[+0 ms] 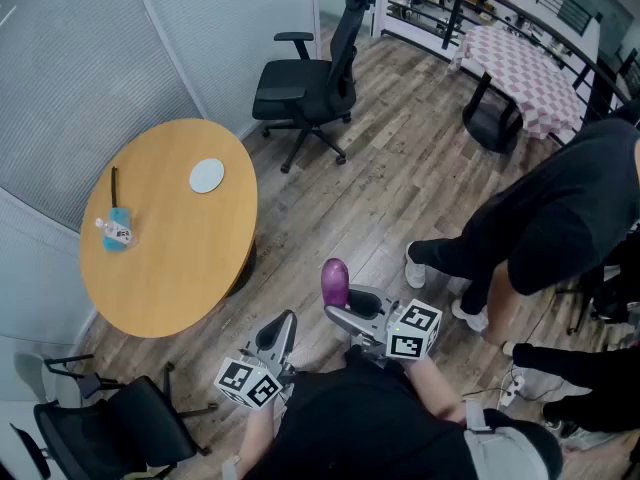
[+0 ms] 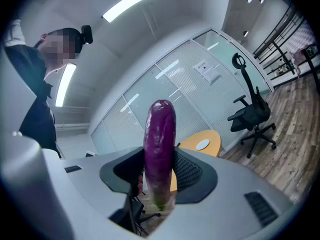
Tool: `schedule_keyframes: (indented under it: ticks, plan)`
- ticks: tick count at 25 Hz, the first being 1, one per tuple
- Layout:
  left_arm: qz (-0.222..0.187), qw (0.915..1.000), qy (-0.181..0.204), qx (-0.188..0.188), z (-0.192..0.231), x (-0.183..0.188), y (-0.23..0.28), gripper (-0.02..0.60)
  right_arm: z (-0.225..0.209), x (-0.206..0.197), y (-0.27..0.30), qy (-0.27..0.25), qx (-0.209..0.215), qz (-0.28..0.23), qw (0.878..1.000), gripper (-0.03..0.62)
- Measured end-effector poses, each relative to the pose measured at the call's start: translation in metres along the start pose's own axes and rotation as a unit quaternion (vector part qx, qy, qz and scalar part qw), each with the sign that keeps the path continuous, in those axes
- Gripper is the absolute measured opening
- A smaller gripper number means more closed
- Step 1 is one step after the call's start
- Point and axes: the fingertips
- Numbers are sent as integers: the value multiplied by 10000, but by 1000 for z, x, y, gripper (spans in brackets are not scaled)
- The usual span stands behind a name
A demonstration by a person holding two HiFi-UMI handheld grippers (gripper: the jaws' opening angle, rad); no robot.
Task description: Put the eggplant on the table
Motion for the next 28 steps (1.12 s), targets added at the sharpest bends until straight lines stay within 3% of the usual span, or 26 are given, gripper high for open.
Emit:
schedule_keyframes:
  ticks: [17,28]
  plan:
    - [17,10000,52,-28,-17,-13,13,15,-4,6,-25,73,-74,-78,9999,187]
    - [-88,9984,-237,507,-37,-22,32,14,-25,7,-40,172,215,349,9990,187]
Point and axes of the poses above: the fingertips, and each gripper's own axes: y forward along the fingers, z to its left, x out of its top, and after that the axes turned 2 degrees about -x, right-handed
